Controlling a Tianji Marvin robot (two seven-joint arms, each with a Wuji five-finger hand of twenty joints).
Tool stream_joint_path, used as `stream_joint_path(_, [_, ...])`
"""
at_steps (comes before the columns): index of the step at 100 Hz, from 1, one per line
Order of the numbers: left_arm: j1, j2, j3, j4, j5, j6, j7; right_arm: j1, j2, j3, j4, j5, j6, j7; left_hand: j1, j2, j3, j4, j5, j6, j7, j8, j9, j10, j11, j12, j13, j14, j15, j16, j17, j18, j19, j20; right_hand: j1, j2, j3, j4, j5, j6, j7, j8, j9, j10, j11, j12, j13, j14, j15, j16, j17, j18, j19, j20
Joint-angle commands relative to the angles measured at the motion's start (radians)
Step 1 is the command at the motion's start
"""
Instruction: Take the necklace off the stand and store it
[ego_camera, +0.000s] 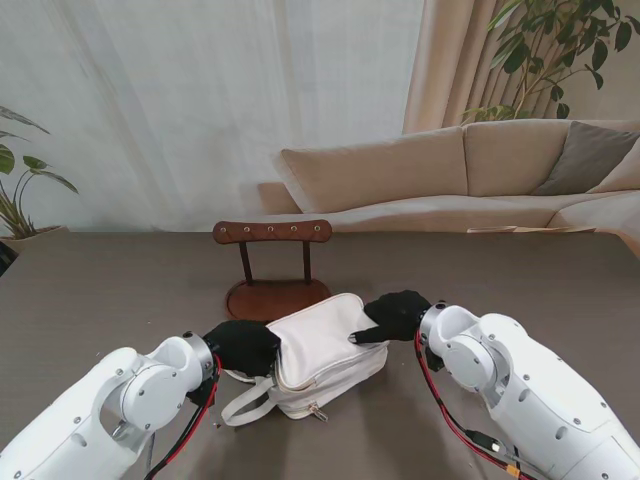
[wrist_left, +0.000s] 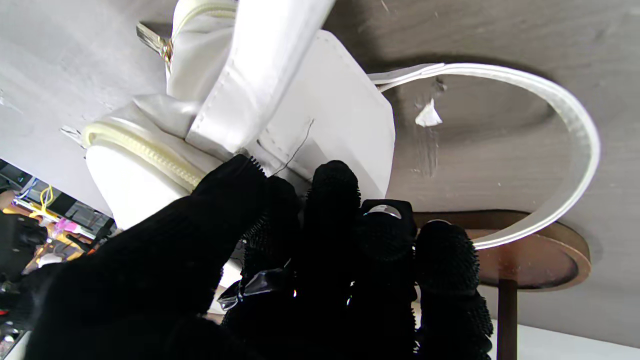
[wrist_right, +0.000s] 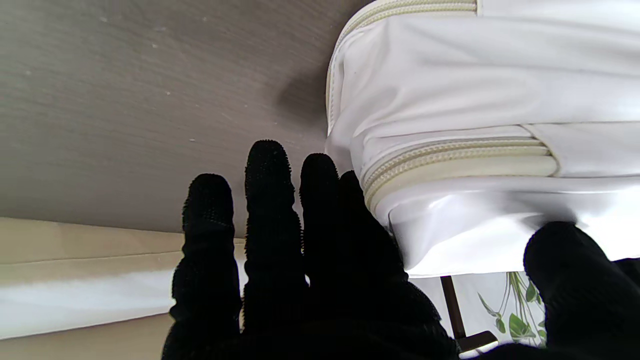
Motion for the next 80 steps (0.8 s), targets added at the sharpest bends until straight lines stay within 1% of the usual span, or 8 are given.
stream_joint_path(1, [-0.025, -0.013, 0.0, 0.015, -0.004, 0.0, -0.005, -0.052, -0.004, -0.019, -0.018, 0.008, -0.03, 0.031, 0.019, 0.011, 0.011, -0.005, -0.055, 0.047, -0.013, 0.027, -0.07, 0.04, -0.082, -0.004, -0.01, -0.014, 0.023, 0.012, 0.006, 0.008, 0.033, 0.006, 0.022, -0.036, -0.042, 0.014, 0.125, -0.296, 0.102, 0.056, 0.022, -0.097, 0.011, 0.018, 0.025, 0.008, 0.01, 0.013, -0.152, 0.012, 0.041, 0.002])
stream_joint_path(35, [-0.116, -0.022, 0.05, 0.124, -0.047, -0.018, 0.037, -0.129, 0.002, 0.033, -0.049, 0.051, -0.084, 0.044, 0.02, 0.009, 0.013, -0.004, -0.053, 0.049, -0.013, 0.027, -0.07, 0.042, -0.081, -0.005, -0.008, -0.009, 0.02, 0.01, 0.006, 0.011, 0.032, 0.005, 0.034, -0.034, -0.054, 0.017, 0.145, -0.29, 0.103, 0.063, 0.028, -0.098, 0.011, 0.02, 0.03, 0.009, 0.013, 0.015, -0.154, 0.013, 0.043, -0.001])
stream_joint_path(51, [-0.119, -0.019, 0.056, 0.129, -0.037, -0.026, 0.026, -0.132, 0.003, 0.041, -0.052, 0.027, -0.101, 0.037, 0.019, 0.009, 0.013, -0.005, -0.055, 0.045, -0.013, 0.028, -0.07, 0.038, -0.081, -0.004, -0.009, -0.011, 0.018, 0.009, 0.005, 0.008, 0.031, 0.004, 0.021, -0.045, -0.057, 0.018, 0.116, -0.297, 0.081, 0.058, 0.017, -0.094, 0.005, 0.019, 0.025, 0.01, 0.01, 0.014, -0.156, 0.015, 0.042, -0.002])
stream_joint_path(57, [-0.108, -0.018, 0.048, 0.121, -0.032, -0.025, 0.025, -0.131, 0.001, 0.046, -0.055, 0.004, -0.103, 0.024, 0.021, 0.008, 0.014, -0.004, -0.055, 0.047, -0.013, 0.027, -0.07, 0.04, -0.082, -0.004, -0.009, -0.011, 0.018, 0.009, 0.004, 0.009, 0.031, 0.004, -0.011, -0.068, -0.028, 0.02, 0.079, -0.292, 0.039, 0.04, -0.009, -0.082, -0.002, 0.017, 0.013, 0.019, 0.006, 0.014, -0.161, 0.02, 0.04, -0.003])
stream_joint_path(61, [-0.098, -0.018, 0.041, 0.113, -0.029, -0.025, 0.024, -0.13, 0.001, 0.051, -0.059, -0.016, -0.107, 0.017, 0.021, 0.008, 0.014, -0.004, -0.056, 0.046, -0.013, 0.027, -0.07, 0.038, -0.082, -0.004, -0.01, -0.012, 0.018, 0.009, 0.004, 0.009, 0.031, 0.004, -0.031, -0.077, -0.016, 0.019, 0.034, -0.288, 0.013, 0.029, -0.033, -0.078, -0.012, 0.013, 0.003, 0.025, 0.002, 0.013, -0.165, 0.024, 0.037, -0.003])
stream_joint_path(70, [-0.071, -0.015, 0.019, 0.088, -0.01, -0.023, 0.016, -0.131, 0.0, 0.063, -0.073, -0.07, -0.11, -0.004, 0.021, 0.007, 0.014, -0.004, -0.057, 0.043, -0.013, 0.026, -0.071, 0.037, -0.081, -0.003, -0.01, -0.012, 0.018, 0.009, 0.003, 0.009, 0.03, 0.003, -0.097, -0.099, 0.039, 0.014, -0.119, -0.251, -0.072, -0.027, -0.12, -0.055, -0.065, -0.025, -0.051, 0.047, -0.03, 0.001, -0.178, 0.036, 0.021, -0.003])
stream_joint_path(73, [-0.062, -0.014, 0.01, 0.079, -0.003, -0.024, 0.012, -0.131, -0.001, 0.066, -0.077, -0.089, -0.108, -0.015, 0.022, 0.007, 0.014, -0.004, -0.057, 0.041, -0.014, 0.025, -0.072, 0.036, -0.082, -0.002, -0.012, -0.016, 0.018, 0.009, 0.003, 0.008, 0.03, 0.003, -0.12, -0.104, 0.064, 0.013, -0.171, -0.235, -0.082, -0.05, -0.148, -0.047, -0.076, -0.047, -0.066, 0.056, -0.046, -0.008, -0.18, 0.043, 0.013, 0.0])
stream_joint_path(80, [-0.039, -0.011, -0.011, 0.057, 0.013, -0.023, 0.0, -0.131, -0.003, 0.073, -0.093, -0.135, -0.09, -0.033, 0.023, 0.006, 0.014, -0.004, -0.058, 0.038, -0.015, 0.024, -0.072, 0.036, -0.082, 0.0, -0.013, -0.018, 0.019, 0.01, 0.002, 0.007, 0.029, 0.003, -0.147, -0.101, 0.076, 0.011, -0.272, -0.196, -0.096, -0.08, -0.228, -0.033, -0.096, -0.076, -0.118, 0.075, -0.081, -0.029, -0.192, 0.05, -0.008, -0.001])
